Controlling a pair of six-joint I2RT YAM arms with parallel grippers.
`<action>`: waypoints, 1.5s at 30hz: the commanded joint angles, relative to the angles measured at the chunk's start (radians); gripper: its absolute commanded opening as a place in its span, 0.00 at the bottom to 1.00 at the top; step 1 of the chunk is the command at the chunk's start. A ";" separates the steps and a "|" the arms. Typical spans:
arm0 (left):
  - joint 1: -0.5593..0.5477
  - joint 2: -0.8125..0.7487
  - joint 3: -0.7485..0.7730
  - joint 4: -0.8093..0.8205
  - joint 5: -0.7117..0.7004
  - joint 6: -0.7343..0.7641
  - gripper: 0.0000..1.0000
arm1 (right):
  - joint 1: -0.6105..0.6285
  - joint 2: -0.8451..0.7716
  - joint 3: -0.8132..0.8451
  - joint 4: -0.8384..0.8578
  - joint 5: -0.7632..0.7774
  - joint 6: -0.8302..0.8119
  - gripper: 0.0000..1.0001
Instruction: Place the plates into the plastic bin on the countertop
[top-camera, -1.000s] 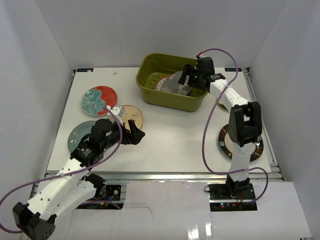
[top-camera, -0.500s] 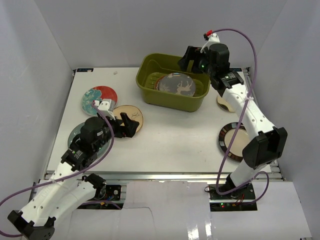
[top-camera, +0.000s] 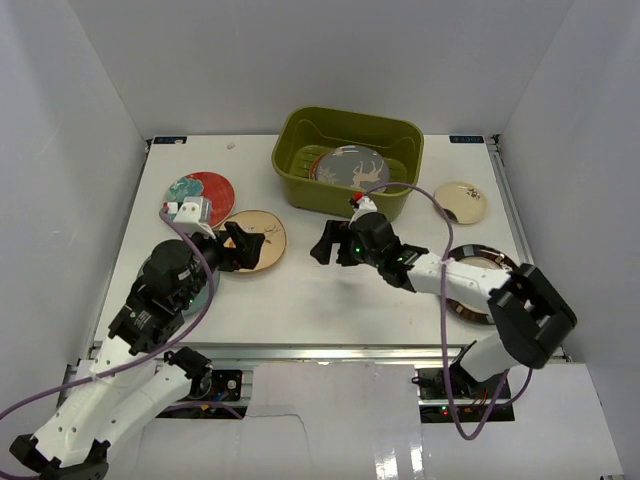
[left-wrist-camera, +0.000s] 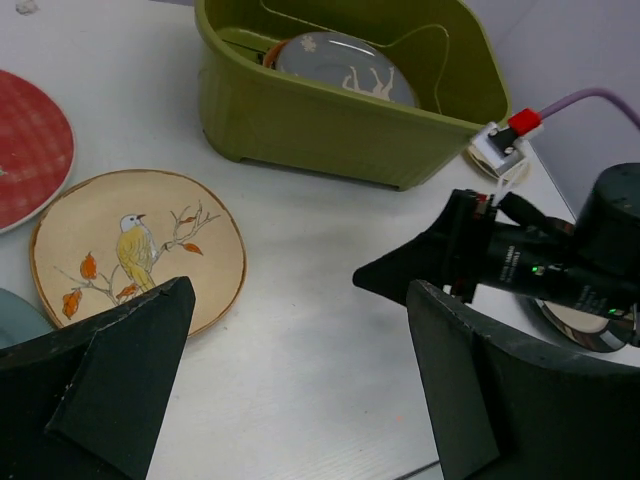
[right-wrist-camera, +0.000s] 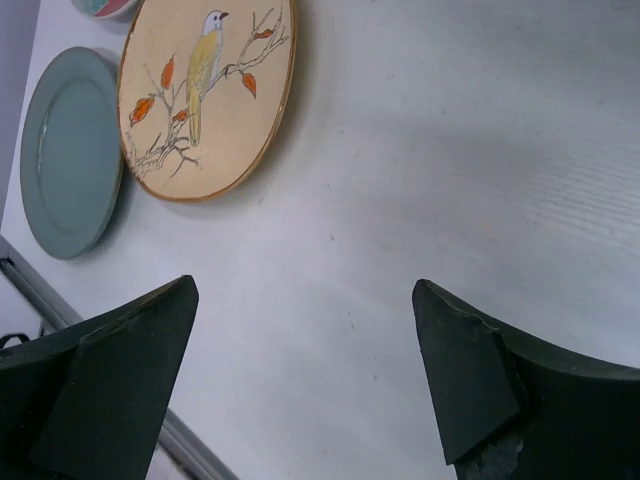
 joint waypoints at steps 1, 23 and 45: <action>-0.003 -0.046 -0.030 0.015 -0.069 0.023 0.98 | 0.026 0.119 0.032 0.307 -0.005 0.182 0.95; -0.003 -0.102 -0.175 0.070 -0.082 0.060 0.98 | 0.070 0.674 0.279 0.448 0.051 0.491 0.08; 0.005 -0.084 -0.176 0.070 -0.122 0.053 0.98 | -0.272 -0.102 0.397 0.034 -0.014 -0.031 0.08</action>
